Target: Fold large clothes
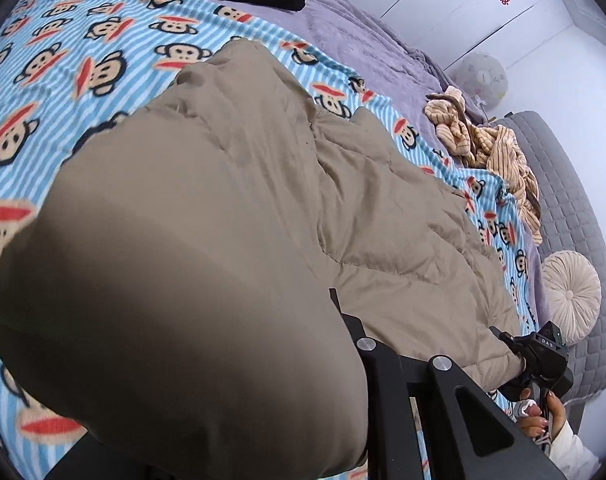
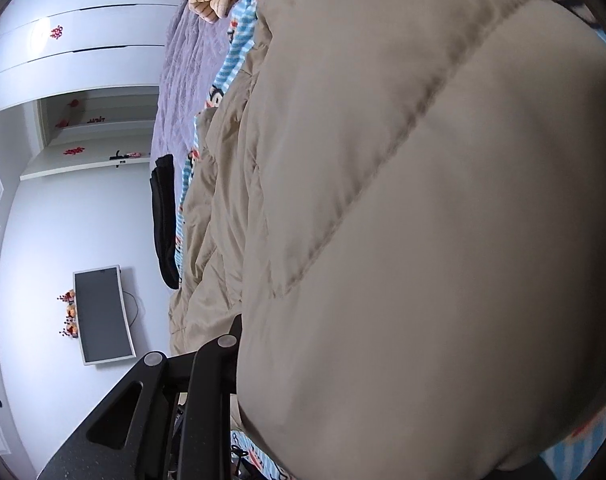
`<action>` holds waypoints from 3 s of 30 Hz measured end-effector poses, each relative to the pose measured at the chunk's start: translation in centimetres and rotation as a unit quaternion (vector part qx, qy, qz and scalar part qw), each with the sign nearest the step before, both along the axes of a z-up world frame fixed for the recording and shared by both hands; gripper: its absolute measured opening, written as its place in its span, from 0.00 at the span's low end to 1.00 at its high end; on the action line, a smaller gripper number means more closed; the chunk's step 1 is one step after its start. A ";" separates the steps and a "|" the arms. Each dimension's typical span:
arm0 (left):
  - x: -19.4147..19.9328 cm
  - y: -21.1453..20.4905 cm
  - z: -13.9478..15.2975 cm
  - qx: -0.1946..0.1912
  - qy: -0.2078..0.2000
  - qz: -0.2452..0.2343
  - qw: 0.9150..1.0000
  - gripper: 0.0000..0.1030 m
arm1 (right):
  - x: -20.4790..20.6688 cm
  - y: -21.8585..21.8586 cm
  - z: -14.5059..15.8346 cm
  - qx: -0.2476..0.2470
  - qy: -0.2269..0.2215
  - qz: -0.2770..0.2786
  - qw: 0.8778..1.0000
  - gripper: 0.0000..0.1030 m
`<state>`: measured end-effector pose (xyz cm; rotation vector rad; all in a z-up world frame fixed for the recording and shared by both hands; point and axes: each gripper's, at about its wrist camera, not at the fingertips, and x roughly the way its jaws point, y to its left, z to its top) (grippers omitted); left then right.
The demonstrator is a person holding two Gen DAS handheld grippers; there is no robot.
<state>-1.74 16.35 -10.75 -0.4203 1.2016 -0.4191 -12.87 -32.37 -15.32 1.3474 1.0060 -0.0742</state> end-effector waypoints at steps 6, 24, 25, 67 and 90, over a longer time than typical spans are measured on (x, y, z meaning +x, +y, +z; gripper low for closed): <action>-5.1 1.1 -2.7 0.039 0.057 0.027 0.997 0.33 | -2.8 0.4 -0.4 0.027 0.014 0.017 0.999 0.26; -7.3 6.7 -3.4 0.256 0.061 0.123 0.957 0.60 | -5.8 -2.7 0.0 -0.041 0.105 0.011 0.994 0.44; -7.4 6.7 -3.2 0.264 0.061 0.121 0.955 0.60 | -5.9 -2.9 0.4 -0.055 0.114 0.007 0.992 0.44; -14.4 -3.7 9.3 0.265 0.010 -0.022 0.964 1.00 | -9.2 6.3 9.8 -0.186 0.095 0.212 0.955 0.66; -5.0 2.7 3.8 0.211 0.042 -0.089 0.973 1.00 | -1.6 17.5 7.9 -0.192 0.119 0.202 0.953 0.95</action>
